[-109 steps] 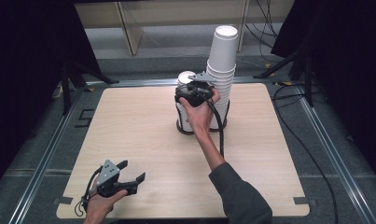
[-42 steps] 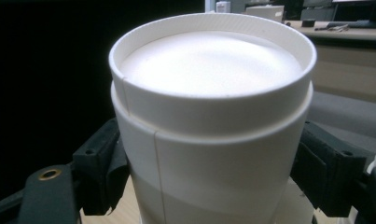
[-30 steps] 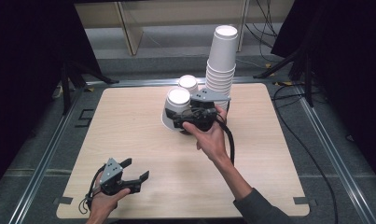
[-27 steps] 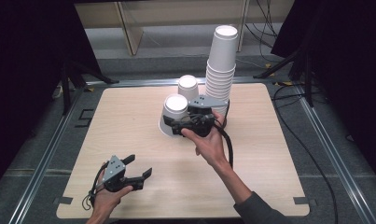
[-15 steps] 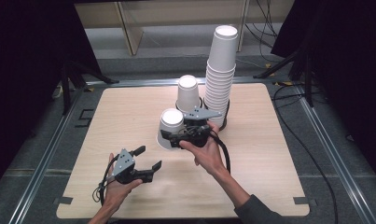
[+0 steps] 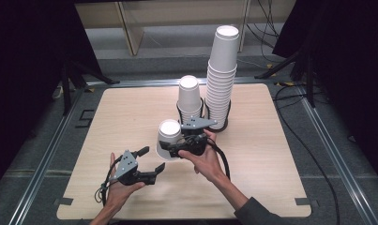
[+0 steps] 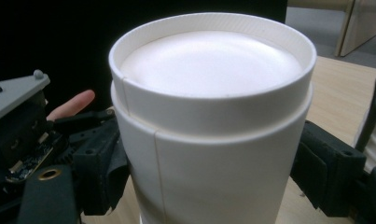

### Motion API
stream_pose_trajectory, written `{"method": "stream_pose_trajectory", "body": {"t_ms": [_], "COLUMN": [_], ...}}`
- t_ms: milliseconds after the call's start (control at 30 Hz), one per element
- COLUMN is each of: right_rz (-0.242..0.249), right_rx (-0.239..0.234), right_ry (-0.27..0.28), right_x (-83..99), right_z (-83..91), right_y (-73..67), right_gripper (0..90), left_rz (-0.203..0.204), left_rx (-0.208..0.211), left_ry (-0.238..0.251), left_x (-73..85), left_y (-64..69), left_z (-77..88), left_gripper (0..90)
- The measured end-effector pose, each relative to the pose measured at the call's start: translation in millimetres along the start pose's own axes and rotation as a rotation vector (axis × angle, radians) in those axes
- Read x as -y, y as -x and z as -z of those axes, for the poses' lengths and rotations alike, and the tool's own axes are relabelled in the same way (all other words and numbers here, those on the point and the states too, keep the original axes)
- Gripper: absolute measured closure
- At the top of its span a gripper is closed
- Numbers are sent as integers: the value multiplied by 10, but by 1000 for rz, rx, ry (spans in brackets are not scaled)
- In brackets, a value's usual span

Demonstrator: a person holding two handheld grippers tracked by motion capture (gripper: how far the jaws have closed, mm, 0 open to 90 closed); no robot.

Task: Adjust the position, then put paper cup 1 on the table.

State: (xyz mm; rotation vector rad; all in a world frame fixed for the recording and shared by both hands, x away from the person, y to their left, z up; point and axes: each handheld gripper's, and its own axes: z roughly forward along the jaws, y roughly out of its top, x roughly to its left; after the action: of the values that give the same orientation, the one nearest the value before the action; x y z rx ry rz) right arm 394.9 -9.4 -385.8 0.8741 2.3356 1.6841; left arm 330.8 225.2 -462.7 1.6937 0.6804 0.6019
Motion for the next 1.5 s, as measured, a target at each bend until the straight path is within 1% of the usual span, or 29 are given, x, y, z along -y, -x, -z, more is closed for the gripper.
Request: {"method": "stream_pose_trajectory", "body": {"t_ms": [33, 100, 133, 167, 233, 367, 400, 433, 467, 500, 533, 600, 667, 700, 800, 833, 900, 933, 1033, 1067, 1100, 1133, 1200, 1267, 1300, 1333, 1433, 1467, 1500], "right_rz": [20, 11, 33, 19, 37, 41, 12, 23, 23, 45, 45, 43, 41, 57, 45, 59, 29, 58, 40, 17, 34, 40, 39, 10, 8, 28, 21, 2, 9], "right_rx": [4, -8, -3, -17, -8, -17, -25, -13, -13, -14, -21, -31, -35, -36, -47, -54, -59, -70, -93, -102, -89, -101, -94, -125, -130, -114, -114, -127, -130], "right_ry": [5, -3, -8, -14, -14, -18, -34, -46, -46, -41, -41, -25, -40, -43, -47, -32, -49, -33, -34, -36, -48, -28, -40, -26, -28, -30, -29, -30, -33], "right_x": [15, 50, 52, 63, 74, 95, 101, 110, 110, 112, 114, 120, 128, 131, 138, 142, 141, 141, 143, 147, 141, 143, 139, 147, 146, 143, 145, 147, 145], "right_z": [-17, -55, -61, -78, -94, -126, -128, -136, -136, -146, -156, -175, -191, -203, -222, -242, -237, -258, -263, -261, -248, -259, -245, -251, -250, -243, -251, -258, -260], "right_y": [4, -28, -24, -39, -39, -50, -78, -87, -87, -81, -92, -95, -124, -129, -164, -171, -209, -201, -220, -234, -230, -223, -221, -224, -228, -224, -219, -225, -221], "right_gripper": [208, 208, 208, 207, 208, 208, 208, 207, 207, 208, 208, 208, 208, 208, 208, 208, 208, 209, 209, 209, 209, 209, 209, 209, 207, 206, 194, 188, 181], "left_rz": [0, -4, -4, -7, -1, 0, 2, -2, -2, -3, 3, 2, 0, 8, 4, 4, 13, 19, 18, 19, 20, 18, 7, 9, 5, 10, 3, -16, -17], "left_rx": [-3, 3, 3, 6, 23, 32, 32, 27, 27, 27, 34, 31, 37, 38, 39, 38, 35, 43, 44, 45, 47, 46, 35, 34, 31, 39, 25, 21, 21], "left_ry": [-2, -10, -10, -9, 13, 12, 12, -6, -6, -6, 18, -2, 0, -4, 1, 2, 2, 29, 30, 30, 31, 31, 10, 15, 23, 28, 0, -11, -16], "left_x": [0, 2, 2, 3, 12, 12, 12, 2, 2, 1, 8, -3, 0, 1, 1, 1, -1, 6, 5, 5, 5, 4, -7, -12, -11, -12, -33, -44, -46], "left_y": [0, -6, -6, -1, 20, 32, 37, 37, 37, 36, 36, 35, 42, 58, 52, 50, 42, 36, 34, 36, 37, 39, 37, 42, 50, 49, 43, 40, 44], "left_z": [1, 0, 0, -3, -28, -32, -30, -12, -12, -10, -27, -6, -11, -6, -7, -6, -3, -21, -24, -25, -26, -21, 3, 5, 3, -4, 22, 34, 37], "left_gripper": [145, 143, 139, 136, 137, 136, 136, 122, 110, 110, 96, 99, 128, 125, 100, 87, 79, 83, 65, 66, 66, 67, 69, 72, 74, 80, 110, 122, 132]}}
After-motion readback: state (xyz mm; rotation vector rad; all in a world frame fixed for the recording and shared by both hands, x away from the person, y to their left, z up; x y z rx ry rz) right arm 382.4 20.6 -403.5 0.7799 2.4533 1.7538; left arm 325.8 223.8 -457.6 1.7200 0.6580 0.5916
